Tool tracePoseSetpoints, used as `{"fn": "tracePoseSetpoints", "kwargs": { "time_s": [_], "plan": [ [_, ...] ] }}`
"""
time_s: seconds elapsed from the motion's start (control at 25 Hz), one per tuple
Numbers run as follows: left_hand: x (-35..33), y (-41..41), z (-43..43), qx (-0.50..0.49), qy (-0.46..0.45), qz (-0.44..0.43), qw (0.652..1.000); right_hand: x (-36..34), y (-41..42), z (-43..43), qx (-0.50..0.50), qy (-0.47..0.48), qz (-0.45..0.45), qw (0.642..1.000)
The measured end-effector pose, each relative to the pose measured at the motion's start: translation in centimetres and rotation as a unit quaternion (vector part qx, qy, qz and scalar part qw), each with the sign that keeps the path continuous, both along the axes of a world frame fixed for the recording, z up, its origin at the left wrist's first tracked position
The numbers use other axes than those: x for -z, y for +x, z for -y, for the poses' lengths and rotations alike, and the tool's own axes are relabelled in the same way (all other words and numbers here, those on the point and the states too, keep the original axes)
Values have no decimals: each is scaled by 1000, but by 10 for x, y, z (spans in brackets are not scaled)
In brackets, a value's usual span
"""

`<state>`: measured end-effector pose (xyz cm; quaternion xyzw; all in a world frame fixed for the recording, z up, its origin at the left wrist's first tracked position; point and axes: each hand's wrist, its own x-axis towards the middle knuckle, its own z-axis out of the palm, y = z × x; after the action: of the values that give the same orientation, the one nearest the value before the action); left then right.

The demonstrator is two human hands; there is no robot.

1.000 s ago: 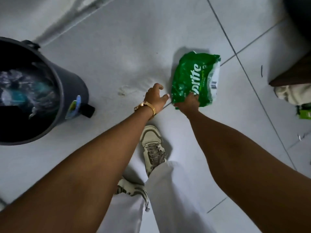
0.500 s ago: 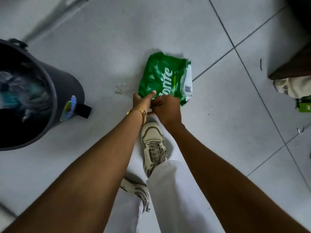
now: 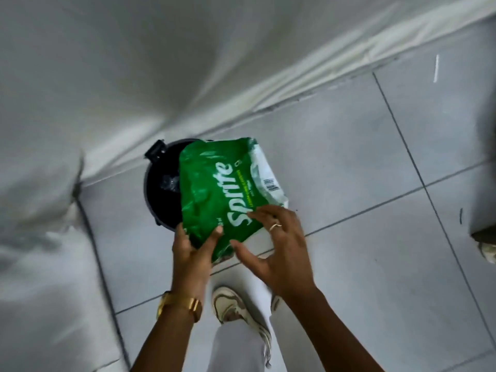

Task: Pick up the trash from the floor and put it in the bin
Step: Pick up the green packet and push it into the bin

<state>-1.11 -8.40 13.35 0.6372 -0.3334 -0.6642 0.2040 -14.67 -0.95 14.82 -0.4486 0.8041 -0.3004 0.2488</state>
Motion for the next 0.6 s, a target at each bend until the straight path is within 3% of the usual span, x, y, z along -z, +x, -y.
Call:
{"fn": "tracePoseSetpoints", "kwargs": {
  "time_s": [0.16, 0.24, 0.32, 0.4, 0.44, 0.52, 0.6],
  "plan": [
    [32, 50, 36, -12, 33, 117, 992, 31, 33, 40, -177, 76, -26, 981],
    [62, 57, 53, 58, -23, 248, 967, 66, 47, 61, -240, 119, -60, 962],
    [87, 51, 66, 142, -124, 351, 917, 98, 54, 86, -287, 202, -83, 933],
    [110, 45, 72, 278, -196, 406, 848, 119, 54, 110, -315, 312, -136, 886],
    [125, 43, 73, 371, -207, 434, 794, 125, 53, 120, -318, 350, -166, 866],
    [147, 41, 78, 516, -192, 474, 687, 137, 57, 135, -320, 390, -188, 842],
    [157, 38, 81, 577, -178, 508, 614, 142, 65, 135, -350, 417, -178, 819]
  ]
}}
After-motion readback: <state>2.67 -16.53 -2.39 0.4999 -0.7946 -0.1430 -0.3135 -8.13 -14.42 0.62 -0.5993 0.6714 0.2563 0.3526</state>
